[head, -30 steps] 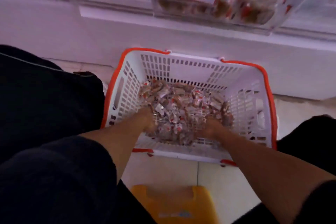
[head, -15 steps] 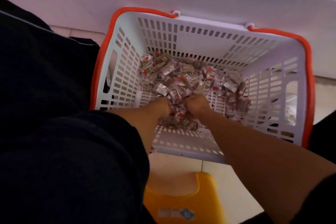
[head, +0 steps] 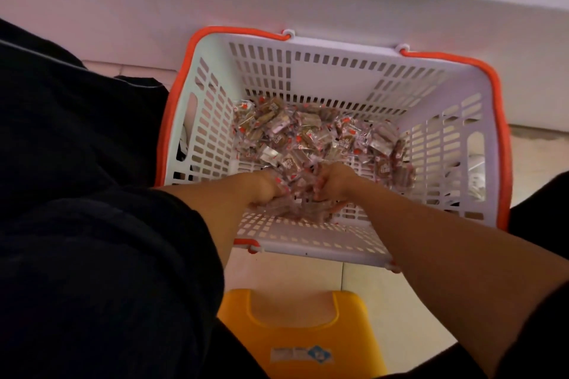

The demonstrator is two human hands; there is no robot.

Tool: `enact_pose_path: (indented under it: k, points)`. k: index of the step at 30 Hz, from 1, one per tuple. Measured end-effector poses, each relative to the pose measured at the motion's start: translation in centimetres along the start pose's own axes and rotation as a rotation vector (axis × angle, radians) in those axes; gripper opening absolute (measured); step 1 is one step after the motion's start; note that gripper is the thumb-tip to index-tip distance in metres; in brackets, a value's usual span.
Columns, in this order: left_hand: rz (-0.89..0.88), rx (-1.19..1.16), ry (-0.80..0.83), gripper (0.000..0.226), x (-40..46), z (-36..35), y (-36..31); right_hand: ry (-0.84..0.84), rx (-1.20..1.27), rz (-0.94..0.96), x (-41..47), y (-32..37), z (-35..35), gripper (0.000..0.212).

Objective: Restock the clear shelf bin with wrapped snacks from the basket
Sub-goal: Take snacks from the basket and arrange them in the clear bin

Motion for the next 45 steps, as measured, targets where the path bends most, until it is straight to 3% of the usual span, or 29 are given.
enact_pose_path:
  k: [4,6,9,14,17,19,22,25,29,34,38,45]
  points:
    - [0.009,-0.288,-0.198,0.078,-0.8,3.4,1.0,-0.020,0.210,0.047,-0.9,-1.0,1.0,0.026]
    - [-0.001,-0.265,-0.244,0.096,-1.7,4.4,1.2,-0.068,0.245,0.065,-1.3,-1.2,1.7,0.023]
    - [-0.013,-0.289,-0.259,0.103,-2.6,5.0,1.5,-0.070,0.257,0.088,-2.0,-1.1,2.4,0.021]
    - [-0.140,-0.415,-0.139,0.077,-5.2,5.5,-1.9,-0.198,0.076,0.301,-6.3,3.3,7.2,0.017]
    - [-0.283,-0.429,-0.048,0.061,-8.8,8.1,-6.8,-0.023,0.127,0.368,-10.8,7.6,9.1,0.027]
    - [-0.400,-0.364,0.021,0.031,-12.9,10.5,-11.0,0.130,0.082,0.447,-15.0,10.9,10.0,0.036]
    - [-0.549,-0.247,0.104,0.005,-20.3,13.3,-15.9,0.136,-0.093,0.631,-22.5,15.7,11.8,0.037]
    - [-0.691,-0.094,0.007,0.003,-26.9,15.7,-18.5,0.115,-0.093,0.810,-30.0,18.6,13.3,0.034]
    - [-0.829,-0.296,-0.140,0.015,-32.4,19.0,-19.0,0.061,0.180,1.035,-37.2,20.4,15.7,0.035]
    - [-0.905,-0.387,0.014,0.049,-36.0,18.7,-21.2,-0.273,0.229,1.261,-41.7,23.3,19.1,0.047]
    - [-0.975,-0.287,0.039,0.050,-37.0,18.7,-22.3,-0.323,0.256,1.327,-41.7,23.5,19.3,0.045]
    - [-1.039,-0.067,-0.229,0.058,-37.0,20.0,-23.4,-0.415,0.129,1.320,-40.0,24.3,16.9,0.060]
Point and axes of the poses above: each hand's wrist, its own x-axis towards the middle knuckle, its own z-axis out of the back of the hand, y = z × x, the point moved 9 cm from there along x, towards the middle knuckle, and after that the axes turned 6 degrees about x, right-handed, at the moved point
